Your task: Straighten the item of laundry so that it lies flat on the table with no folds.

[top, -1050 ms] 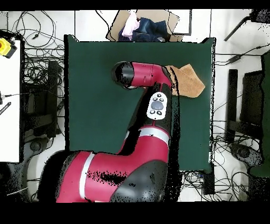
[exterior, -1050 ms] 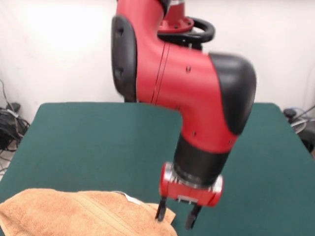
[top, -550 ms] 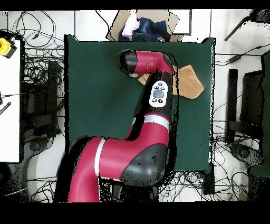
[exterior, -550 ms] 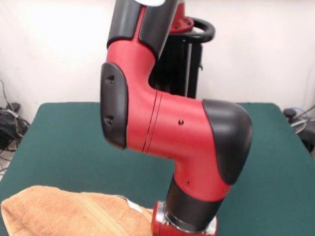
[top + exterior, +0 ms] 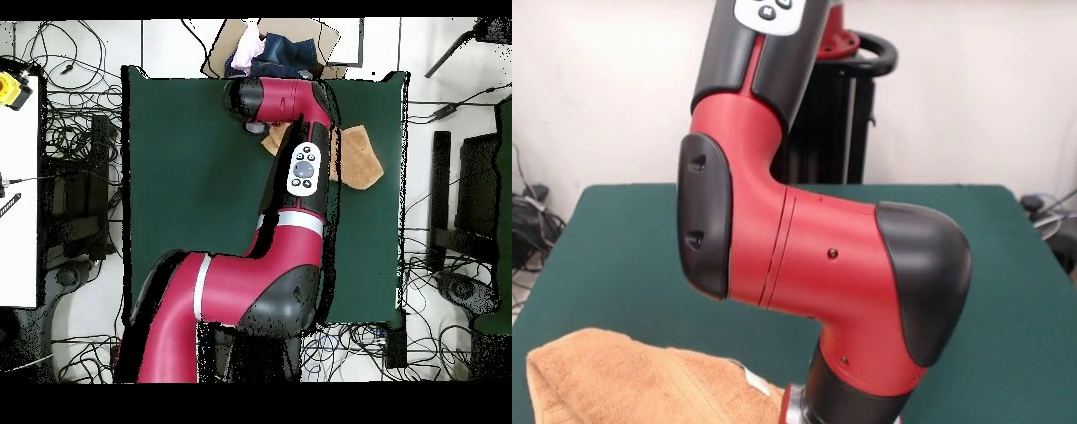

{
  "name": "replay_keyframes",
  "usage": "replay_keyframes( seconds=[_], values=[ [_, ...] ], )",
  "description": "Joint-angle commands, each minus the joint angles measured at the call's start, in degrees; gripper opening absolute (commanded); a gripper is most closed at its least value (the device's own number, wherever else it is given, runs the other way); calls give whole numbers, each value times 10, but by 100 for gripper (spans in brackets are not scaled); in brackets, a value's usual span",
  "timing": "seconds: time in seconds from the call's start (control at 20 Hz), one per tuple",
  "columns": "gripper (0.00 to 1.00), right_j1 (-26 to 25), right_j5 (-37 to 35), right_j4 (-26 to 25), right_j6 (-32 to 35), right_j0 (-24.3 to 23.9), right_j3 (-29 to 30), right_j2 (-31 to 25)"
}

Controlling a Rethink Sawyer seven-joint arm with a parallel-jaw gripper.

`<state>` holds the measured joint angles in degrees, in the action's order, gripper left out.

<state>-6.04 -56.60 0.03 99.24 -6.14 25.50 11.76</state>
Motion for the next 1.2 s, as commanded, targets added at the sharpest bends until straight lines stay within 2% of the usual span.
replay_keyframes(
  seconds=[0.05,0.3,0.55,0.8,1.0,1.2],
  values=[
    [0,-21,46,-19,86,-5,-9,-11],
    [0,0,106,-27,179,10,40,4],
    [0,-10,78,-17,170,3,9,8],
    [0,-6,72,-9,182,0,7,10],
    [0,15,80,-6,185,1,43,6],
    [0,60,103,-3,187,0,118,-1]
  ],
)
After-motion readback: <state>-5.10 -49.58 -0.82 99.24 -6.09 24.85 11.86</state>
